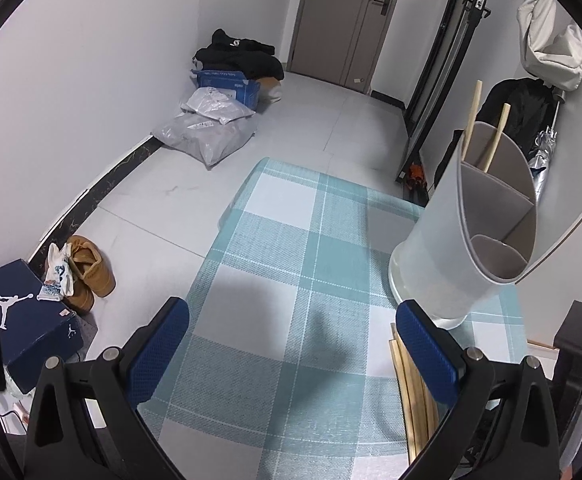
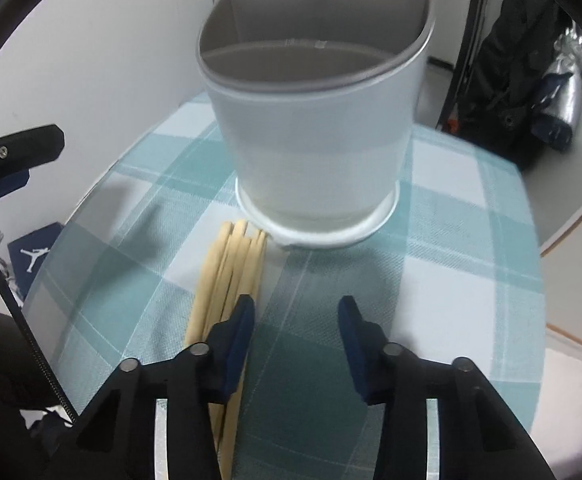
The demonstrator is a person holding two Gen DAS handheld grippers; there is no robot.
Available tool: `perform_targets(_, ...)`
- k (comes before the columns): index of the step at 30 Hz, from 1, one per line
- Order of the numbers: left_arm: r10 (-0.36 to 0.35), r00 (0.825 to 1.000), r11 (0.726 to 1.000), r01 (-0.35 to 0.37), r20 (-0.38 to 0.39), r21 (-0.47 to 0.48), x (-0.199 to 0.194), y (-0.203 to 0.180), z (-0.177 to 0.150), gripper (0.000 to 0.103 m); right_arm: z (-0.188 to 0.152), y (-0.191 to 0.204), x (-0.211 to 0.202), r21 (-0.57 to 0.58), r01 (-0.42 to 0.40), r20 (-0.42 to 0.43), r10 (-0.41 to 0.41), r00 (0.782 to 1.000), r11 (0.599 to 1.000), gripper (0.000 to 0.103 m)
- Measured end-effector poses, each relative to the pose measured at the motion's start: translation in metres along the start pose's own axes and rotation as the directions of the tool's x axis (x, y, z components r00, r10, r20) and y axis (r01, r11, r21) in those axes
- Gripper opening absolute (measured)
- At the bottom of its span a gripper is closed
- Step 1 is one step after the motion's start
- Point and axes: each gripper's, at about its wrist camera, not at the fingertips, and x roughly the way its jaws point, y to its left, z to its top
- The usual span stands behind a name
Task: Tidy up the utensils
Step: 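Grasp one chopstick from the bundle with the right gripper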
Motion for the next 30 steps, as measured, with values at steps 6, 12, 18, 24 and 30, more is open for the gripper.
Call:
perform_targets(6,0.003,1.0,1.0,-0.003,-0.013,-0.014,0.002,0.004,0.001,0.102,0.002,0.007,-0.007,-0.02,-0.007,0.046,0.008,0.999,1.0,0.038)
perform_targets(12,0.015,1.0,1.0,-0.015,-0.019,-0.013,0.005,0.004,0.001,0.102,0.003,0.009,-0.007,-0.012,-0.066,0.053,0.066,0.996,0.998,0.038)
perform_targets(18,0.017,1.0,1.0,-0.018,-0.02,-0.012,0.005,0.006,0.001,0.102,0.002,0.017,0.002,-0.03,-0.067,0.016,0.067,0.998,0.997,0.029)
perform_targets(24,0.025,0.999,1.0,-0.026,-0.032,-0.015,0.008,0.008,0.0,0.102,0.003,0.011,0.003,0.014,-0.115,0.014,0.115,0.993,0.993,0.006)
perform_targets(30,0.031,0.999,1.0,-0.031,-0.042,-0.003,0.011,0.003,-0.002,0.102,0.004,0.002,-0.003,0.054,-0.154,0.031,0.153,0.988,0.986,0.005)
